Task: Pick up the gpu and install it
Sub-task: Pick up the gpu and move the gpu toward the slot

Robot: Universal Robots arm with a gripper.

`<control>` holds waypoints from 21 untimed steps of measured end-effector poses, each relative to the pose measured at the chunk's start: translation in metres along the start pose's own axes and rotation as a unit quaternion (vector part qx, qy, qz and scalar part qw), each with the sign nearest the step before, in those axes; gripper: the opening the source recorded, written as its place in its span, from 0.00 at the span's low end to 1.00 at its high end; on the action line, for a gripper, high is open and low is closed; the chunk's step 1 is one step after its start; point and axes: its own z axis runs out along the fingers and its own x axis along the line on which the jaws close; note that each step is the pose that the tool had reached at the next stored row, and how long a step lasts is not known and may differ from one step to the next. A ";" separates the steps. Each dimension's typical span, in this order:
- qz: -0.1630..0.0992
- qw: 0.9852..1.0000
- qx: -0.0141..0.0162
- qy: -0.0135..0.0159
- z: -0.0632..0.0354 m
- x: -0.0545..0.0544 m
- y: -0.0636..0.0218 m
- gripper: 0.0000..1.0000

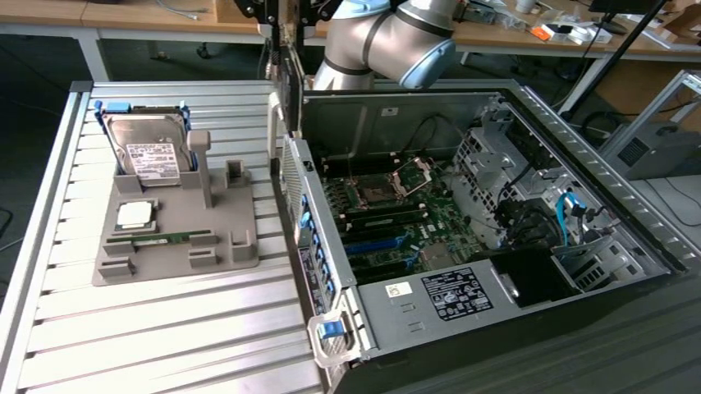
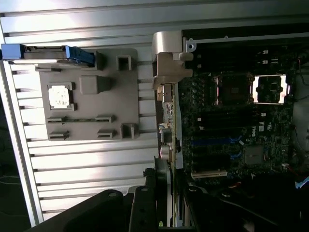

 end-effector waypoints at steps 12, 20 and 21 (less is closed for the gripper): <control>0.000 1.000 0.009 0.000 0.0014 -0.013 0.0011 0.27; 0.000 1.000 0.016 -0.001 0.0026 -0.023 0.0020 0.27; -0.001 1.000 0.017 -0.001 0.0027 -0.024 0.0021 0.27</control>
